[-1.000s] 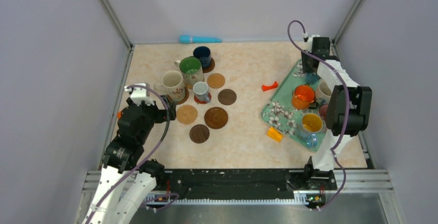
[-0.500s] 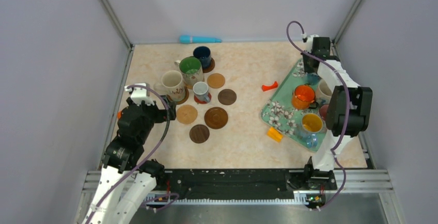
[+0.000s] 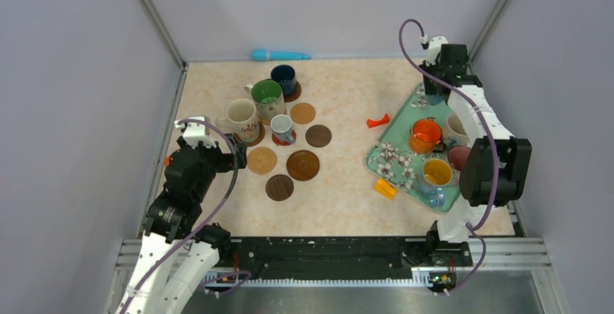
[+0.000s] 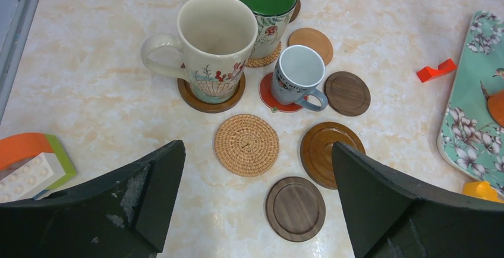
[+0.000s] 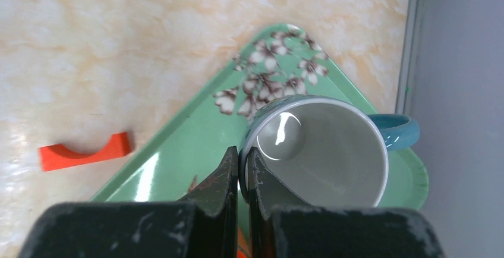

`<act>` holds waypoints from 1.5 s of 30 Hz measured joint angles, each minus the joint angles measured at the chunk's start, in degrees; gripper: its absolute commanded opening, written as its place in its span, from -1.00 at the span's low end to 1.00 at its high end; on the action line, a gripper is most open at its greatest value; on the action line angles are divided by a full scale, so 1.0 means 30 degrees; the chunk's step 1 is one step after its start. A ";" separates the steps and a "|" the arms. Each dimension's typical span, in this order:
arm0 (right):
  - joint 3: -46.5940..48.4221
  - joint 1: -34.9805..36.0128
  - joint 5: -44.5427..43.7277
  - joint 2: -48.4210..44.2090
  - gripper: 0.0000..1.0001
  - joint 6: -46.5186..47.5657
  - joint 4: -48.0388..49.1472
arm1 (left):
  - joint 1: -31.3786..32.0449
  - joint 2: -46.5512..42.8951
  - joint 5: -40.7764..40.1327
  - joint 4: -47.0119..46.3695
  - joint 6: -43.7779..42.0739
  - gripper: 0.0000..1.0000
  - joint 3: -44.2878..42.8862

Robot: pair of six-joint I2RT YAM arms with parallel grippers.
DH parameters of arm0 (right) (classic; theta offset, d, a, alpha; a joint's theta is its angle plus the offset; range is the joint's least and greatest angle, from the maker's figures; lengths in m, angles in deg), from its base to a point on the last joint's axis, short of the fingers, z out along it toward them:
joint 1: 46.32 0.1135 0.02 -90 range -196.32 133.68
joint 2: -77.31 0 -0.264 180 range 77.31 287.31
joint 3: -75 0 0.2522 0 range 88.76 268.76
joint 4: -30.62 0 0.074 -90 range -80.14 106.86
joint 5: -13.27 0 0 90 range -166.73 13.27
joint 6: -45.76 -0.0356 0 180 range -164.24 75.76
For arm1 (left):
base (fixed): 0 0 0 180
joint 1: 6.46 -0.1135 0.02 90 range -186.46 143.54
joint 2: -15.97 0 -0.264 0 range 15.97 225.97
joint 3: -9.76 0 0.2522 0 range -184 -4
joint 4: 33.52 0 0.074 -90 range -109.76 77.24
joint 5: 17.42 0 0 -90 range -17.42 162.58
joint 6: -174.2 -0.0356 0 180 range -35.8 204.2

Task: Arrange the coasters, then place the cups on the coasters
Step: Pick up the cup from the tray, then place the cup on the coaster.

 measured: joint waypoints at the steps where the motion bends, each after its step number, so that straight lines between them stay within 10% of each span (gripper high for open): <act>1: 0.0000 0.0160 0.0255 -0.0226 -1.00 0.0000 0.0000 | 0.0000 -0.0007 0.0000 0.0000 -0.0007 0.98 0.0000; 22: 0.0313 0.9704 0.0029 -0.1246 -1.00 -0.2404 0.1115 | 0.0000 -0.0430 -0.0452 -0.0022 -0.0051 0.98 0.0000; 45: 0.7431 1.4287 -0.0459 0.7271 -1.00 -0.1923 0.1472 | 0.0000 -0.0809 -0.0510 -0.0102 -0.0058 0.97 0.0044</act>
